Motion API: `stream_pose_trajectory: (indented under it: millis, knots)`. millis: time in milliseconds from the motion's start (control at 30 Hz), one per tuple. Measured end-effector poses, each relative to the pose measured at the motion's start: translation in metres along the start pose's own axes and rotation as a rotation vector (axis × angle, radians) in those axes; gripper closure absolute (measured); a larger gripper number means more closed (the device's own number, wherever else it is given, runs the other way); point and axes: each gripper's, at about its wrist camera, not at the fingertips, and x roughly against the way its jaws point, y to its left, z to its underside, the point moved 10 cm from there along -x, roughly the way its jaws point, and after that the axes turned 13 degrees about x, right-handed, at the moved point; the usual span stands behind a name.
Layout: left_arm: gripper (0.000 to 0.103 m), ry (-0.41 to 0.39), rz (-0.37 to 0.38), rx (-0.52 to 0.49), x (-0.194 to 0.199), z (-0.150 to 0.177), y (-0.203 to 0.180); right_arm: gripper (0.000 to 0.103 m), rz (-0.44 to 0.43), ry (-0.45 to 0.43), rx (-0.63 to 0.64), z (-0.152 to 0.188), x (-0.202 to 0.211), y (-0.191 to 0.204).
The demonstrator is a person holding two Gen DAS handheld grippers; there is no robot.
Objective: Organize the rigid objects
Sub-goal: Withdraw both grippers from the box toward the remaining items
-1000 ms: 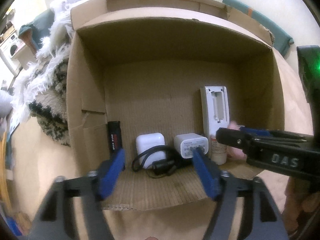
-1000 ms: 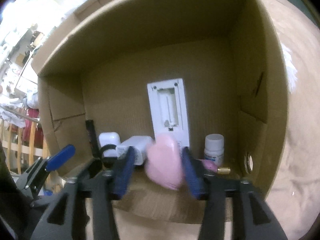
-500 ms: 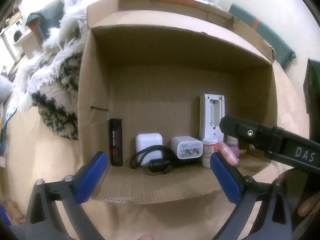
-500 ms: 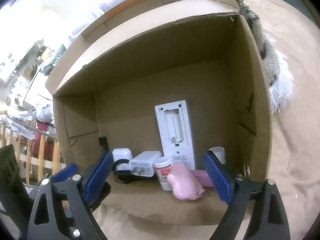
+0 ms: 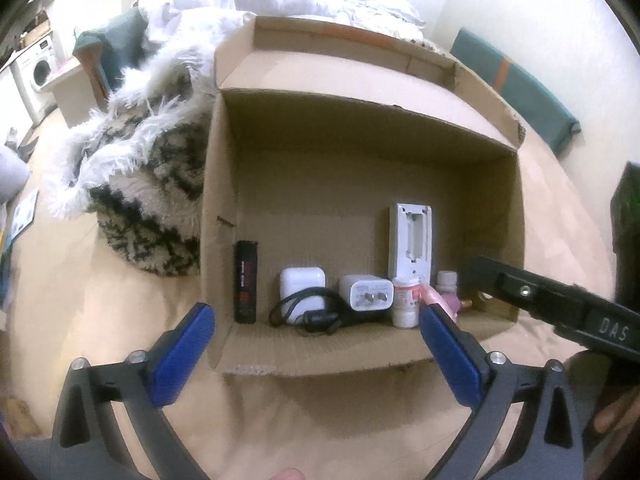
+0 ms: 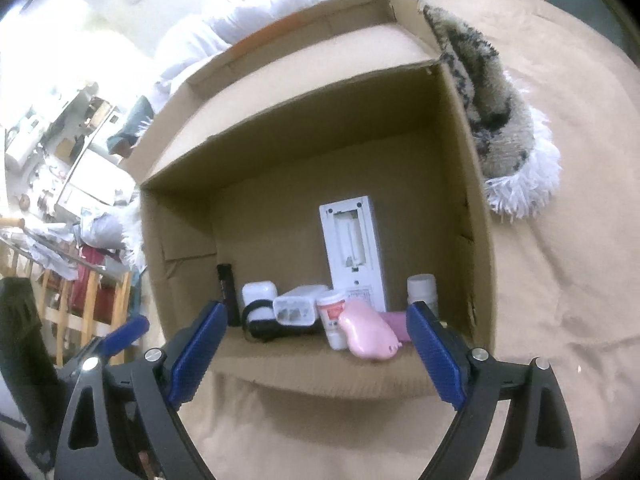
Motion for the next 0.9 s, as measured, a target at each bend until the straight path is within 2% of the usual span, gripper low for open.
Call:
stream_pose_trajectory:
  millis: [367, 533, 667, 800, 900]
  knots:
    - [0.001, 0.046, -0.046, 0.06, 0.013, 0.041, 0.04, 0.006, -0.004, 0.025, -0.079, 0.051, 0.014, -0.003]
    - [0.001, 0.078, -0.073, 0.13, 0.012, 0.059, 0.061, 0.006, -0.025, 0.056, -0.117, 0.074, 0.013, -0.001]
    - [0.001, 0.104, -0.086, 0.156, 0.008, 0.066, 0.066, 0.006, 0.004, 0.106, -0.134, 0.085, 0.0, -0.008]
    - [0.001, 0.094, -0.093, 0.161, 0.009, 0.063, 0.066, 0.006, 0.061, 0.165, -0.168, 0.092, -0.022, -0.024]
    - [0.001, 0.096, -0.103, 0.201, 0.008, 0.061, 0.074, 0.006, 0.079, 0.199, -0.172, 0.093, -0.042, -0.027]
